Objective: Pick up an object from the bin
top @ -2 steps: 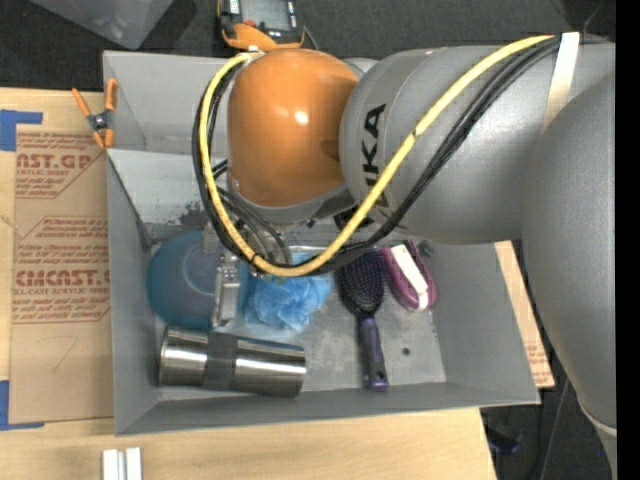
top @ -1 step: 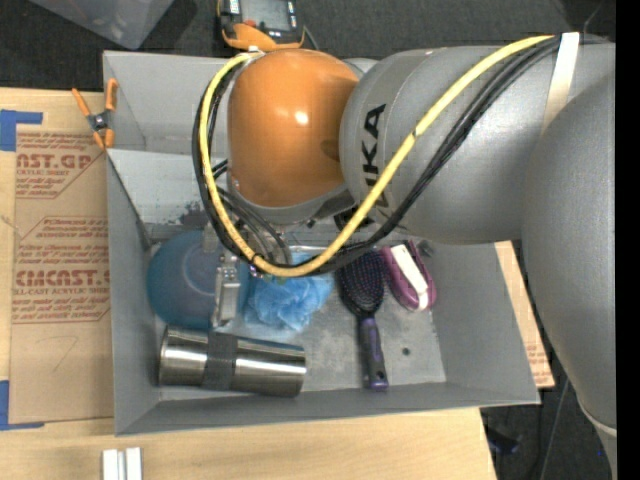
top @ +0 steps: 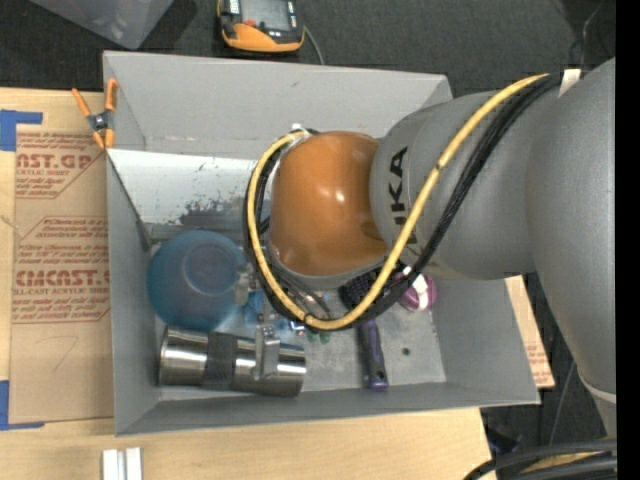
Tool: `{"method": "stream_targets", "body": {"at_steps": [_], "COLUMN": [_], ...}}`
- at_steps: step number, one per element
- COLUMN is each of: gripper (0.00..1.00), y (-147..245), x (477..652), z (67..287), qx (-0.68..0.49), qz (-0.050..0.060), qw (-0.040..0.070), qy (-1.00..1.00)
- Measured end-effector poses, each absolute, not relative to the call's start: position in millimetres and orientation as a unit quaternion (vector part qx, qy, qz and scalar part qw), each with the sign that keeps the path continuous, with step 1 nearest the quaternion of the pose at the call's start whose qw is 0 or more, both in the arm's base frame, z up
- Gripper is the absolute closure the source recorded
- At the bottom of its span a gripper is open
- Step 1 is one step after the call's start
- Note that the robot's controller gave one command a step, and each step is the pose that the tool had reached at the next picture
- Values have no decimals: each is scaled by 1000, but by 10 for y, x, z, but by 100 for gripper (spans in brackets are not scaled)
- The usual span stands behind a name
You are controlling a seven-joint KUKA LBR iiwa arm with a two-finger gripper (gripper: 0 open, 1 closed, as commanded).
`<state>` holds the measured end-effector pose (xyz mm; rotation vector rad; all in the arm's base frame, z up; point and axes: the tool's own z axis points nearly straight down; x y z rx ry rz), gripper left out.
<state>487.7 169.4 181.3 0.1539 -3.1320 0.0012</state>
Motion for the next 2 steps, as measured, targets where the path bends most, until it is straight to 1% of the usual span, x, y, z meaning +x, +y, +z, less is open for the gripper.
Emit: {"method": "stream_targets", "body": {"at_steps": [1, 2], "gripper": [0, 0], "y": [1743, 1301], "x": [4969, 4938], "z": [1824, 1504], "qx": [30, 43], "qz": [-3, 0], "qw": [-6, 0], "qy": [-1000, -999]}}
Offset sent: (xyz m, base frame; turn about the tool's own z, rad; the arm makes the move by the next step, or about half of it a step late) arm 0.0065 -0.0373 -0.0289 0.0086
